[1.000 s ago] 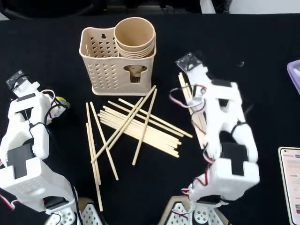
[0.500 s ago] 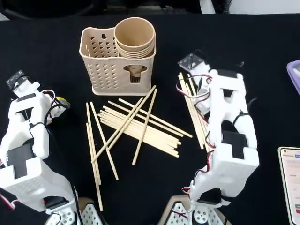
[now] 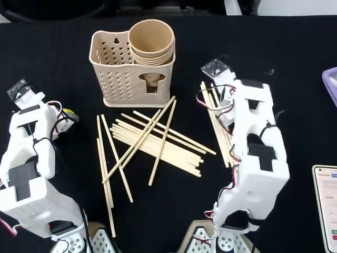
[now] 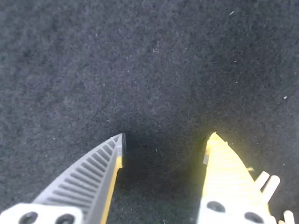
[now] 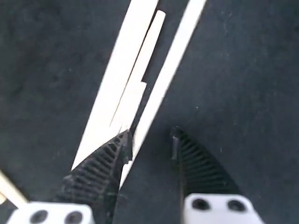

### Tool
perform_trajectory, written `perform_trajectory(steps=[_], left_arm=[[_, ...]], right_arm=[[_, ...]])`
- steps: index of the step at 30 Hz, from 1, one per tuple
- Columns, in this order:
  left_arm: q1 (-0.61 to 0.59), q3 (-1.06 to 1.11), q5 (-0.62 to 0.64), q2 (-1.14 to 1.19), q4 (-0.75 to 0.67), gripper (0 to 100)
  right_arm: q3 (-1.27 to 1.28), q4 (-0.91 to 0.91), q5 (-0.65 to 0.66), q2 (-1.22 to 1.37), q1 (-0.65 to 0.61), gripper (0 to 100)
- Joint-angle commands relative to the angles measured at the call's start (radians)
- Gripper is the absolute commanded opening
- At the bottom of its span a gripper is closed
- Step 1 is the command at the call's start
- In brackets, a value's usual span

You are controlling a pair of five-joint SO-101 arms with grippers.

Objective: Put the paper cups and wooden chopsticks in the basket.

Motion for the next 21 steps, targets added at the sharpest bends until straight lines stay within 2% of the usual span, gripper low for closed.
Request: perform_trajectory(steps=[1, 8, 14, 21], left_arm=[[-0.022, -0.036, 0.006, 0.005, 0.002, 29], [-0.022, -0.036, 0.006, 0.005, 0.002, 29], [-0.021, -0.038, 0.006, 0.005, 0.002, 29], [-0.021, -0.036, 0.006, 0.005, 0.002, 29]], right_arm=[[-0.045, 0.003, -0.014, 0.015, 0.009, 14.9], [-0.099, 0.043, -0.014, 0.01, 0.046, 14.9], [-0.203, 0.276, -0.02, -0.008, 0.049, 14.9], [-0.182, 0.284, -0.061, -0.03, 0.034, 14.9]])
